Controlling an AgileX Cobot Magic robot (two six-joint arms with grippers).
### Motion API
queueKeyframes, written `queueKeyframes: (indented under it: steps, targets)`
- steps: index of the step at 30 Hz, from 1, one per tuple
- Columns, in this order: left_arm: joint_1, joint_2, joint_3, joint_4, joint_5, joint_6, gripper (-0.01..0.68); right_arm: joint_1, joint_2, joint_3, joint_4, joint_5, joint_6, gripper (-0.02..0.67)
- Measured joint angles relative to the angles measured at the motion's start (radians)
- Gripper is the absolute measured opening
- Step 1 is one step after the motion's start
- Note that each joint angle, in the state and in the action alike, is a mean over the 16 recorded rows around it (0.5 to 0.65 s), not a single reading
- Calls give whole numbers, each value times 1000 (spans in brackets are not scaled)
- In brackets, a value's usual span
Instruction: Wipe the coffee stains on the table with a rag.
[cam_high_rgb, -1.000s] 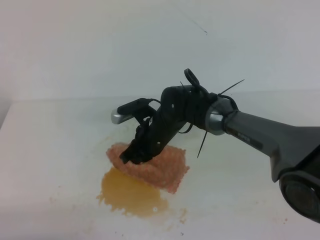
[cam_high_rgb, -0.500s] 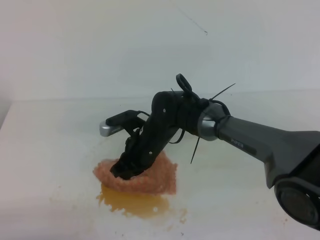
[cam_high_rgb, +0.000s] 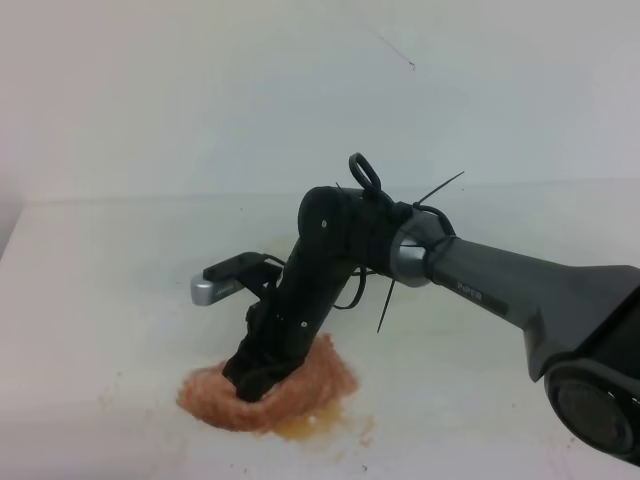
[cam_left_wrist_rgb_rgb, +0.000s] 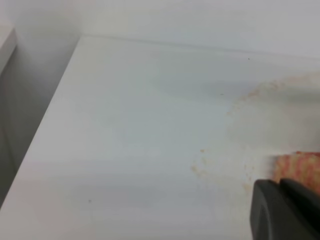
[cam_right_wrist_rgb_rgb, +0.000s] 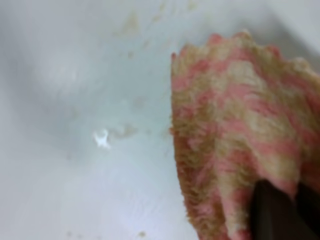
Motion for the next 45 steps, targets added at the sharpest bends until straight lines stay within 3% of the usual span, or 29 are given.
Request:
queueKeyframes:
  steps: [11,22,26,30,39,45]
  targets:
    - [0,0,0,0,-8,0,-2,3,-12,-5,-6,55,-11,35]
    - [0,0,0,0,-11,1,-2,3,-63,-86,-96,64,13,217]
    - [0,0,0,0,-9,0,-2,-5,-108,-131,-155,73,41,243]
    - [0,0,0,0,-9,0,-2,-26,-173,-167,-210,86,68,204]
    - [0,0,0,0,-11,1,-3,-88,-354,-183,-320,126,131,37]
    - [0,0,0,0,-12,1,-3,-110,-466,-110,-363,128,139,7]
